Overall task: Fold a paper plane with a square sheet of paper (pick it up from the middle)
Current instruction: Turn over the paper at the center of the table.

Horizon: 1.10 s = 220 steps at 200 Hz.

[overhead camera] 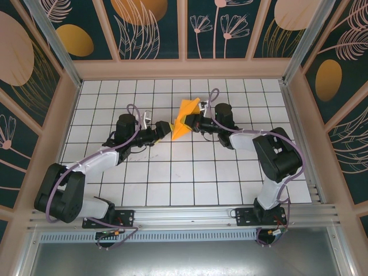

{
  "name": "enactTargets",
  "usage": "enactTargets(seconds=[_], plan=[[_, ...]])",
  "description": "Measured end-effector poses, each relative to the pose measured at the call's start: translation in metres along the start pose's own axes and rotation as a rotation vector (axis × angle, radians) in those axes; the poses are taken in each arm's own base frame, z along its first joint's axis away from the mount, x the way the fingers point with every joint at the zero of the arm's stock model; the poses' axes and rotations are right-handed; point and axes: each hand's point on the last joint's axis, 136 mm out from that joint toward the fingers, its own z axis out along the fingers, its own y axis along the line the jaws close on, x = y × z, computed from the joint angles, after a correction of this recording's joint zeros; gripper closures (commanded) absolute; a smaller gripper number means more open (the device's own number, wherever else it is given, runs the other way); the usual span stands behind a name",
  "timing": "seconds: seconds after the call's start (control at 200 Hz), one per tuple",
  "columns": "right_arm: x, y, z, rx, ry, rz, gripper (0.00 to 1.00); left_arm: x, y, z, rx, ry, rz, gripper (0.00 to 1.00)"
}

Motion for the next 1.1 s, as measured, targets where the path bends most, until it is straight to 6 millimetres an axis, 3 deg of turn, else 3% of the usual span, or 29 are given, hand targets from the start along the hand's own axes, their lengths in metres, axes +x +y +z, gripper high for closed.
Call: enactTargets(seconds=[0.185,0.435,0.811,0.931,1.101], plan=[[0.002,0.028,0.005,-0.089,0.034,-0.008,0.92,-0.001,-0.011,0.006,0.077,0.021,-0.021,0.06],[0.012,0.036,0.012,-0.122,0.088,0.008,0.92,-0.004,-0.027,0.005,0.143,0.021,-0.013,0.47],[0.015,0.035,0.012,-0.122,0.103,0.031,0.88,-0.006,-0.03,0.005,0.156,0.011,0.02,0.9],[0.015,0.03,0.012,-0.106,0.104,0.036,0.75,-0.006,-0.025,0.006,0.13,0.011,0.028,0.91],[0.006,0.0,0.001,0.036,0.06,0.047,0.51,-0.013,-0.011,0.009,0.018,-0.002,0.069,0.94]])
